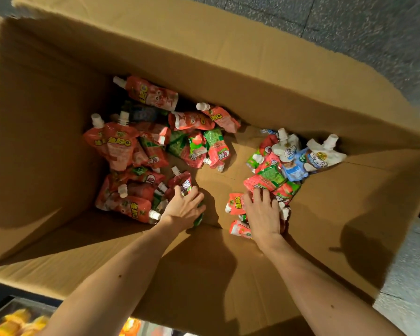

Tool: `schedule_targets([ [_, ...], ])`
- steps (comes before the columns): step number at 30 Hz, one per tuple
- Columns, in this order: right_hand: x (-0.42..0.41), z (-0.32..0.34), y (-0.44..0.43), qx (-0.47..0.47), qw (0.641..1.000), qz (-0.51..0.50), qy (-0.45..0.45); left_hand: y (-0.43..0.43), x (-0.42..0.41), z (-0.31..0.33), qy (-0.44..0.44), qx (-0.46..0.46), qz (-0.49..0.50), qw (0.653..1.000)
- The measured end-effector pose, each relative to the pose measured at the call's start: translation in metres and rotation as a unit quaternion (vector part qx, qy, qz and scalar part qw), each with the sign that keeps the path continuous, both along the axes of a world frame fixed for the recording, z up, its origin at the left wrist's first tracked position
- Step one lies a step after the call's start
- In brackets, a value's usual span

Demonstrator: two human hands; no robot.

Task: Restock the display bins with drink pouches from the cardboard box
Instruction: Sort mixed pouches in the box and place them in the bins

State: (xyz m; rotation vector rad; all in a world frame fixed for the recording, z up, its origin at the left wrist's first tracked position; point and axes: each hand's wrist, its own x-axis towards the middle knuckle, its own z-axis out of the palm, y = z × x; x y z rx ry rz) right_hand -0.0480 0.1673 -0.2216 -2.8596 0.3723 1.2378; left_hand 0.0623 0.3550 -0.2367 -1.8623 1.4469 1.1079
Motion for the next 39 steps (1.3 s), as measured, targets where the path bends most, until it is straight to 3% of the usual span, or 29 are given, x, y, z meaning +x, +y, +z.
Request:
schedule_targets([
  [6, 0.002, -0.001, -0.008, 0.043, 0.999, 0.005, 0.005, -0.005, 0.016, 0.014, 0.04, -0.06, 0.054, 0.996],
  [8, 0.003, 0.0, -0.01, 0.059, 0.998, -0.012, 0.009, -0.008, 0.02, 0.019, 0.046, -0.1, 0.134, 0.985],
  [10, 0.002, 0.002, -0.01, 0.078, 0.996, -0.037, 0.007, -0.012, 0.022, 0.021, 0.063, -0.15, 0.267, 0.95],
  [14, 0.0, 0.004, -0.014, 0.135, 0.974, -0.179, -0.025, -0.021, 0.022, 0.024, 0.119, -0.228, 0.546, 0.798],
  [17, 0.01, 0.009, -0.016, 0.157, 0.949, -0.271, -0.038, -0.022, 0.025, 0.028, 0.17, -0.22, 0.671, 0.687],
  [22, 0.02, 0.015, -0.02, 0.18, 0.929, -0.321, 0.039, -0.013, 0.03, 0.054, 0.247, -0.211, 0.805, 0.497],
  [25, 0.028, 0.025, -0.016, 0.233, 0.854, -0.464, 0.032, -0.006, 0.032, 0.07, 0.254, -0.208, 0.837, 0.437],
  [27, 0.039, 0.043, -0.008, 0.297, 0.784, -0.543, 0.043, -0.004, 0.036, 0.087, 0.254, -0.22, 0.856, 0.393],
  [31, 0.063, 0.092, 0.01, 0.505, 0.546, -0.667, 0.033, 0.003, 0.042, 0.134, 0.257, -0.273, 0.874, 0.311],
  [33, 0.072, 0.121, 0.016, 0.559, 0.466, -0.686, 0.01, 0.012, 0.043, 0.161, 0.26, -0.302, 0.873, 0.283],
  [36, 0.081, 0.173, 0.031, 0.629, 0.444, -0.638, -0.012, 0.031, 0.039, 0.202, 0.282, -0.346, 0.857, 0.257],
  [39, 0.084, 0.228, 0.055, 0.686, 0.472, -0.552, -0.05, 0.054, 0.026, 0.245, 0.288, -0.401, 0.838, 0.23],
])
